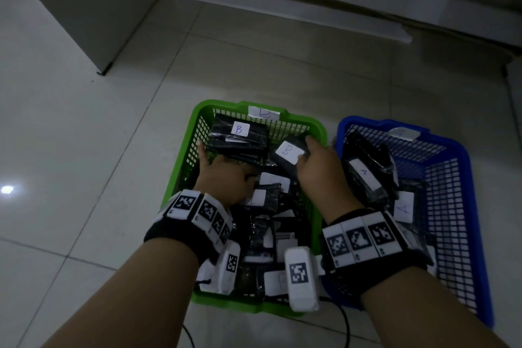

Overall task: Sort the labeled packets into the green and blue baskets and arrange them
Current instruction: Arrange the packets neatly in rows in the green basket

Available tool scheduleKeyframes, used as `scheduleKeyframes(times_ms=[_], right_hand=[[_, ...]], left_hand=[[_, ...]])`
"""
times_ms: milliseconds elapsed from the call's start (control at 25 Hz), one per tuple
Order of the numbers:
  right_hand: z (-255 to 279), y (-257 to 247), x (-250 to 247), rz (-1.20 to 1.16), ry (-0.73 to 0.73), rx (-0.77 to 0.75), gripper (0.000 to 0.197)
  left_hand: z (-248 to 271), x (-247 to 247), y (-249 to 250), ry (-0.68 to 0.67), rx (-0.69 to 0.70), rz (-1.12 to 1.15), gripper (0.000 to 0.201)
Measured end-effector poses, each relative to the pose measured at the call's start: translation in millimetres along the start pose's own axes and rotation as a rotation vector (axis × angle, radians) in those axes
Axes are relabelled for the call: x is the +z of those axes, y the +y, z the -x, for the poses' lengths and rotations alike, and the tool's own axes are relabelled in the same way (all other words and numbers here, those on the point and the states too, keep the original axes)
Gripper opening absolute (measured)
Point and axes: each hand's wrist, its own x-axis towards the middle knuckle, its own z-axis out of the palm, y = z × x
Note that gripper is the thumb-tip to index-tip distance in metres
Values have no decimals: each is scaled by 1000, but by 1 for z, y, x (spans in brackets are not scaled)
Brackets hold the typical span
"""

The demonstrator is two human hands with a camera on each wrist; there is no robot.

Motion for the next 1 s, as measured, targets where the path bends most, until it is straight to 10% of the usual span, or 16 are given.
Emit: scheduleKeyframes(times_ms=[360,1000], right_hand=[[-4,-7,19,224,-196,-10,49],[6,5,10,620,105,-191,21]], left_hand=[[4,-4,4,31,46,-70,37],[-5,-2,23,54,189,42,53]])
